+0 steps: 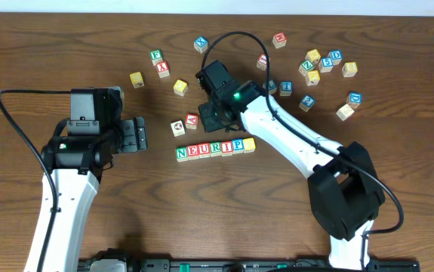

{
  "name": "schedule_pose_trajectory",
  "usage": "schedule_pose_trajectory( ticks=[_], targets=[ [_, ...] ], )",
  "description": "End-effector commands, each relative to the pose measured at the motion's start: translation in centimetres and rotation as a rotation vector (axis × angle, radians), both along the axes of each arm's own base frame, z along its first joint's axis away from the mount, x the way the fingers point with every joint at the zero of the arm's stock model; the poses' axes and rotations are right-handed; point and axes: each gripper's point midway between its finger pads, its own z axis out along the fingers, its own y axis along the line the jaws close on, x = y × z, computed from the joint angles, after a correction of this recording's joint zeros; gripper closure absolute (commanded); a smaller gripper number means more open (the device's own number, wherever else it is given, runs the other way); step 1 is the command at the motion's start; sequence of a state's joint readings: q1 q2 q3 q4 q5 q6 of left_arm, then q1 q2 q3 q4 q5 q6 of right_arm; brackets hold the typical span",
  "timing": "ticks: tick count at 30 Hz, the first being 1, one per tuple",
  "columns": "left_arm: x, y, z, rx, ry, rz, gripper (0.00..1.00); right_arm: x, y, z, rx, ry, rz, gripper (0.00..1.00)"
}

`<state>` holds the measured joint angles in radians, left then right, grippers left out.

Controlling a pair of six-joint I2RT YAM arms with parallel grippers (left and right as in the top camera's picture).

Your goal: Spell out NEURIPS

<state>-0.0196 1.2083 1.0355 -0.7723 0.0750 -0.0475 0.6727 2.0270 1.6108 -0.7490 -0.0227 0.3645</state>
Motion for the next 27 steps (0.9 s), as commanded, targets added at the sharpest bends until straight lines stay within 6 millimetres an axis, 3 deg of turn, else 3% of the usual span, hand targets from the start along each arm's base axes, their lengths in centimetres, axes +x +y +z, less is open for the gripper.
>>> schedule_pose_trajectory(
  ticks=[1,20,27],
  targets=[
    [0.1,0.4,0.5,0.015,-0.01,0.005,0.14,-0.5,-0.2,-1.9,-0.038,0.033,-0.021,0.99],
    [0.1,0.4,0.5,0.015,-0.007,0.006,0.14,-1.0,-1.4,-3.3,-0.096,0.073,-0.066,0.99],
    [0.1,0.4,0.5,0.015,-0.007,0.005,0.14,-2.0,-0.2,-3.7,-0.103,0.077,-0.033,0.99]
  ],
)
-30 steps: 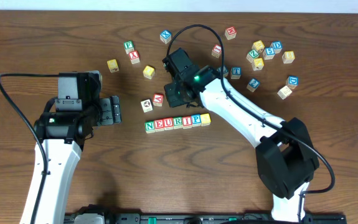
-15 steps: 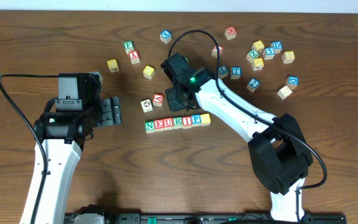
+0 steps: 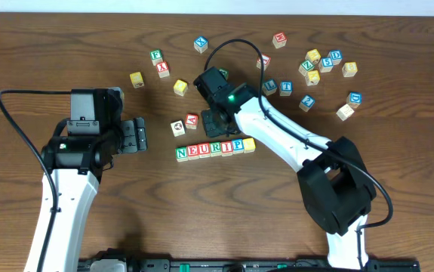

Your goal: Spell out NEURIPS

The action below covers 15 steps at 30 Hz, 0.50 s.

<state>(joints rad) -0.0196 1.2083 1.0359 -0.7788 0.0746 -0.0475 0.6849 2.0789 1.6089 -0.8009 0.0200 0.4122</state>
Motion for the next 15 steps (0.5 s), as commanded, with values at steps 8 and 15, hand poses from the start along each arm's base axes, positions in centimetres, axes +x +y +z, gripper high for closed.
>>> schedule_pose_trajectory(
  ticks=[8,15],
  targets=[
    [0.2,0.4,0.5,0.015,-0.013,0.005,0.14,-2.1,1.4,-1.5,-0.032,0.021,0.014,0.99],
    [0.2,0.4,0.5,0.015,-0.013,0.005,0.14,-2.6,0.7,-2.5,-0.052,0.032,-0.001,0.99]
  ],
)
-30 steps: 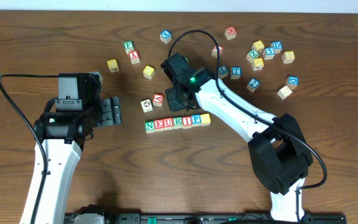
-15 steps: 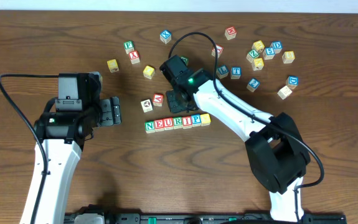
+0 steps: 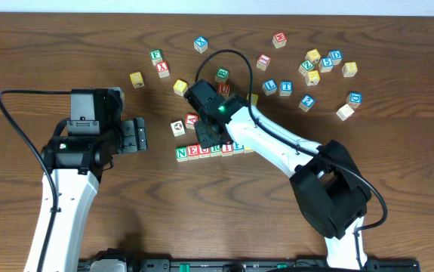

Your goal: Spell out NEURIPS

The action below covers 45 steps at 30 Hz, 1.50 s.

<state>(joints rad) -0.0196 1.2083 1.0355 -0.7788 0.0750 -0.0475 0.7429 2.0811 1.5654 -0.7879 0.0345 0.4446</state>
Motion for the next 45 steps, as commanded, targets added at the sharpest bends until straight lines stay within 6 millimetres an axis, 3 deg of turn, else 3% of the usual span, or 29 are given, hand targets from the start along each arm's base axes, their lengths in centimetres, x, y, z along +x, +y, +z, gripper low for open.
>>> schedule_pose_trajectory(
  ticks=[1,45],
  targets=[
    [0.21,0.41,0.54,0.015,-0.014,0.006,0.14,-0.28,-0.58,-1.24,-0.029,0.011,-0.024,0.99],
    [0.13,0.4,0.49,0.015,-0.01,0.005,0.14,-0.1,-0.27,-2.01,-0.024,0.011,-0.031,0.99]
  ],
)
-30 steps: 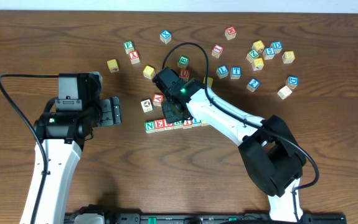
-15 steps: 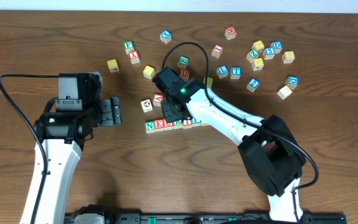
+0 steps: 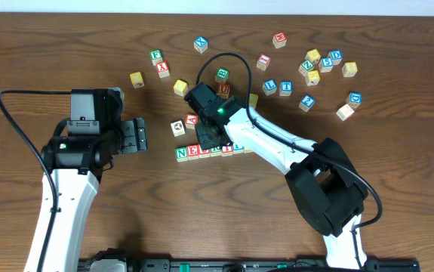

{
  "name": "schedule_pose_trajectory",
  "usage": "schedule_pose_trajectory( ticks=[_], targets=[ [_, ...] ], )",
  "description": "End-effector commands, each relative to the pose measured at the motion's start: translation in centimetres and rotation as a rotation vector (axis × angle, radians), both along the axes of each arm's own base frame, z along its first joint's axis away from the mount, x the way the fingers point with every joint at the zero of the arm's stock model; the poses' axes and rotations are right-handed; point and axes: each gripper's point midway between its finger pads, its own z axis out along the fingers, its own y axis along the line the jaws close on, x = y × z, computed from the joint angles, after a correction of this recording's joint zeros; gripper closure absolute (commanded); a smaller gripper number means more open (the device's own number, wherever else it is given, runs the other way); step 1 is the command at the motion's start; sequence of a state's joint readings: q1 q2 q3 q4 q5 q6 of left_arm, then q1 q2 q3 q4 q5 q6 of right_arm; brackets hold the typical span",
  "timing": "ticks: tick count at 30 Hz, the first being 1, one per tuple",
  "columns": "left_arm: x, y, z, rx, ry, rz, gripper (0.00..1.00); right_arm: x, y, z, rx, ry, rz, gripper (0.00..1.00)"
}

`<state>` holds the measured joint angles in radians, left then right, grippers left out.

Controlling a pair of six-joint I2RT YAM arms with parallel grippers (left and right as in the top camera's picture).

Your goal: Spell out NEURIPS

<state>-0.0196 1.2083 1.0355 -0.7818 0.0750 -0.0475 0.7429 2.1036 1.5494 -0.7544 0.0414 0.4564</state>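
A row of letter blocks [image 3: 184, 153] lies mid-table. Its N and E show at the left end and a yellow block [image 3: 248, 144] closes the right end. The middle letters are hidden under my right gripper [image 3: 206, 136], which hangs low over the row, and its wrist covers its fingers. Just behind the row's left end sit a white block [image 3: 177, 128] and a red block [image 3: 191, 119]. My left gripper [image 3: 136, 136] rests left of the row, open and holding nothing.
Loose letter blocks lie scattered across the back: yellow [image 3: 136, 78], green [image 3: 156, 55], blue [image 3: 201, 44], green [image 3: 222, 74], red [image 3: 279, 38], and a cluster at the back right [image 3: 322, 64]. The right arm [image 3: 277, 147] slants across the table's middle.
The right gripper has shifted very slightly nearer over the row's middle. The blocks and the left arm have not moved.
At first the right gripper hung behind the row, and NEURIP plus a yellow end block read in full. Then it was further left near the red block. After that it sat over the row, covering the middle letters, as it does now.
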Motion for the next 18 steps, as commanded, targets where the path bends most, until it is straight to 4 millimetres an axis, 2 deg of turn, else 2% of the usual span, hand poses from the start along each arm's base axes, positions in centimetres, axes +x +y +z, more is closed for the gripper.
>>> schedule_pose_trajectory(
  ticks=[1,18],
  targets=[
    [0.2,0.4,0.53,0.015,-0.013,0.005,0.14,-0.27,-0.25,-0.76,-0.018,0.011,-0.017,0.99],
    [0.19,0.4,0.53,0.015,-0.013,0.005,0.14,-0.66,-0.62,-0.88,-0.032,0.028,-0.027,0.99]
  ],
)
